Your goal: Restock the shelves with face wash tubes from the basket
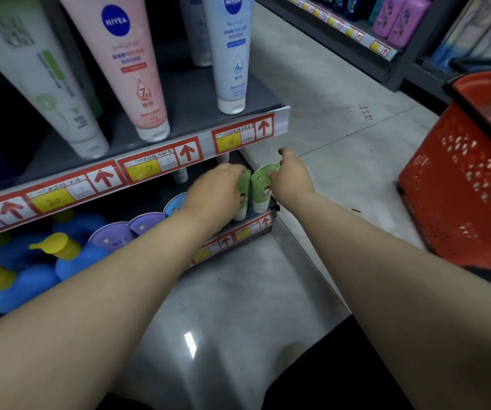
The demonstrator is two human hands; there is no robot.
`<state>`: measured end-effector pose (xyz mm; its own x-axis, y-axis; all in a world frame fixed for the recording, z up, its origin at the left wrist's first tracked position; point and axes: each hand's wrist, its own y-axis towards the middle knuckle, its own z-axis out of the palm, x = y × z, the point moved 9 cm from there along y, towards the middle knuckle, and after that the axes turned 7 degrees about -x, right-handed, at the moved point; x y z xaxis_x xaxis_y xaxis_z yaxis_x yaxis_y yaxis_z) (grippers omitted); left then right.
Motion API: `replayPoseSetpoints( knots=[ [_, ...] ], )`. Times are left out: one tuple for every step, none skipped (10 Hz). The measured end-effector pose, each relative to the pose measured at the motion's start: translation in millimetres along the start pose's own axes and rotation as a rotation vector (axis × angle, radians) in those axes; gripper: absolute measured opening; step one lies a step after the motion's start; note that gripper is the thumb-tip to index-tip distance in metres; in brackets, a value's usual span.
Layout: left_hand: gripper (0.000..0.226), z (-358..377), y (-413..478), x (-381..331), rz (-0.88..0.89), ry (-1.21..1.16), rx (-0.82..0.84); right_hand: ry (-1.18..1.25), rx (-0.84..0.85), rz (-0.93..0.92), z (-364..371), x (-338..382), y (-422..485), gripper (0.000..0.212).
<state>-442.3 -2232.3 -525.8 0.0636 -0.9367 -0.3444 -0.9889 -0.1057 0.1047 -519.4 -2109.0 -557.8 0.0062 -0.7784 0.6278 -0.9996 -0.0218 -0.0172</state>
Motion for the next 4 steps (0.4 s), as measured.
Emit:
replayPoseSetpoints(
  knots=[
    [0.044, -22.3, -17.0, -15.7, 0.062, 0.022, 0.026, -0.247, 0.038, -0.185, -11.1, 22.5, -29.4, 0.057],
    [0.058, -50.2, -34.2, -37.2, 0.15, 0.088, 0.079, -0.426, 0.05, -0.336, -31.2, 38.4, -64.5, 0.062],
    [0.061, -79.8, -54.4, -63.2, 0.274, 0.142, 0.104, -0.497, 0.05, -0.388, -65.5, 49.7, -103.1, 0.072],
    [0.062, -101.5, -66.9, -87.2, 0.395, 0.191, 0.09, -0.524, 0.016, -0.367, -111.8, 58.1, -137.0, 0.079]
  ],
)
